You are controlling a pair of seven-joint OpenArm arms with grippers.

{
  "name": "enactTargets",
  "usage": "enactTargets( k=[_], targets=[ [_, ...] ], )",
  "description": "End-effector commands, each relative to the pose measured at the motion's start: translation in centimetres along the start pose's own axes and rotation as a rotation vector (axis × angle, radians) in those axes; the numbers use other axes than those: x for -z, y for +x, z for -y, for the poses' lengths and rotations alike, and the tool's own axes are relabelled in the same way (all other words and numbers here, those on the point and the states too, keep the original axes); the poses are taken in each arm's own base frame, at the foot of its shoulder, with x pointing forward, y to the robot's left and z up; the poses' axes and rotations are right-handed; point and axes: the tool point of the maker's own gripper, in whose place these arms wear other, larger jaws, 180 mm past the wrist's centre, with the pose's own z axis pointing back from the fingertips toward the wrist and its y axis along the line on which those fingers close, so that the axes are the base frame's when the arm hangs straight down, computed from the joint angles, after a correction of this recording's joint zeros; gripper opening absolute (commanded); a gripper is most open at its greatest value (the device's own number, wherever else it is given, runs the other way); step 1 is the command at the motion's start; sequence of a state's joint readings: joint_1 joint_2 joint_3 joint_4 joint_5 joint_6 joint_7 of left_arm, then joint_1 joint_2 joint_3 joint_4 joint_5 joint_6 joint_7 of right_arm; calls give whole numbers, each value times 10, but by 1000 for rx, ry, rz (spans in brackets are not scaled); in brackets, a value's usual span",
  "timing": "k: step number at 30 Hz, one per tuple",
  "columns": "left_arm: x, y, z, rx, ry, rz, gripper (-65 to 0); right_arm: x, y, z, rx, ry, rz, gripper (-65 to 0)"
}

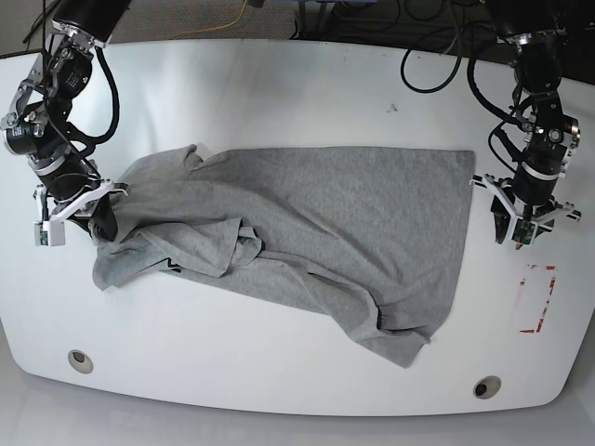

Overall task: Layout the t-shirt on the table in an organized manner, then fold the t-shirt properly
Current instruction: 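Lift the gripped shirt edge with both grippers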

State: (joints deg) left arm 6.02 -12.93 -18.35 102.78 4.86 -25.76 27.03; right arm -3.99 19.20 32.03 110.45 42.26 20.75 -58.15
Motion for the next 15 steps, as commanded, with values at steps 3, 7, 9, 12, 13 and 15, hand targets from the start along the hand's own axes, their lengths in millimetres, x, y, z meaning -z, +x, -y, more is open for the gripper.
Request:
enactTargets(
  k=[3, 7, 9, 12, 13, 15],
  targets=[
    [0, -12, 2, 11, -23, -65, -353, -3, 17, -2, -9, 10, 60, -650],
    [0, -18, 17, -34, -68, -84, -202, -3, 17, -2, -10, 8, 59, -650],
    [-2, -19, 19, -69, -80, -77, -141, -3, 17, -2, -10, 8, 59, -650],
    [-5, -22, 22, -96, -107, -75, -78, -2, 16, -2, -9, 9, 60, -650],
    [-6, -25, 23, -97, -116, -84, -65, -2, 16, -2, -9, 9, 60, -650],
    [-10, -32, 28, -105, -140, -106, -57, -2, 16, -2, -6, 9, 58, -650]
  ],
)
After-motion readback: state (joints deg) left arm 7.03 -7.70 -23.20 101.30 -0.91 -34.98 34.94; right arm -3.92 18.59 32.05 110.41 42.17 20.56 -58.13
